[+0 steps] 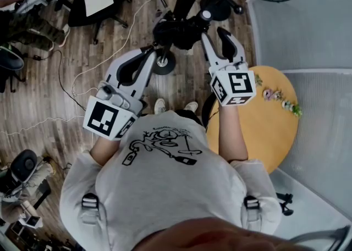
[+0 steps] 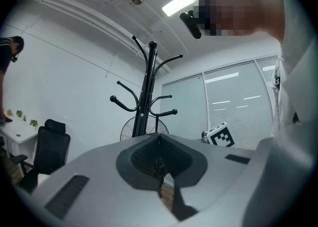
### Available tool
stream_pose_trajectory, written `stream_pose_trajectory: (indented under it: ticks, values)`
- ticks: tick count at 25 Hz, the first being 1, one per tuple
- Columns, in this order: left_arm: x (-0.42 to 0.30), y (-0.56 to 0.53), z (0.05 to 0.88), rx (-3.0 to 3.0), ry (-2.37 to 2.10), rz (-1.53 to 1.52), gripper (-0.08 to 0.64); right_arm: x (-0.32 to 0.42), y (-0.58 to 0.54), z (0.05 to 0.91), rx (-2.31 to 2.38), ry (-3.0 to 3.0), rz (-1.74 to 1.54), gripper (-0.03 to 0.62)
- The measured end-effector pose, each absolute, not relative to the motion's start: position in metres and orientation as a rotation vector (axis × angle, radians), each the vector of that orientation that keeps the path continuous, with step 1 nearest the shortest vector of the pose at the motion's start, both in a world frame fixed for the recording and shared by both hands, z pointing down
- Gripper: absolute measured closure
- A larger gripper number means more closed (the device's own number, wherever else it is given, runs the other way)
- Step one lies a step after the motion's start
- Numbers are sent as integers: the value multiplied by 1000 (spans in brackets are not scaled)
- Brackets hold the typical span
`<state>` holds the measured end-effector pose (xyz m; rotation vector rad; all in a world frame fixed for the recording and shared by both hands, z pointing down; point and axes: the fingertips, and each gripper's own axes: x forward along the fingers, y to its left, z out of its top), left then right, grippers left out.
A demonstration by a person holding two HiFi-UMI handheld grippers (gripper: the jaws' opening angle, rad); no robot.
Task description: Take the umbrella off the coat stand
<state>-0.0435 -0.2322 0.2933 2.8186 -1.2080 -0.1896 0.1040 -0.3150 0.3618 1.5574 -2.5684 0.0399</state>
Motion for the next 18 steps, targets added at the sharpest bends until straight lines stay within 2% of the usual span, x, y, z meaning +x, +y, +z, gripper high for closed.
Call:
stream_pose_trajectory:
  ticks: [18]
  values:
    - [-50,-228,292,2809,-1221,-199,551,85,-355,372,1496,-2562,49,377]
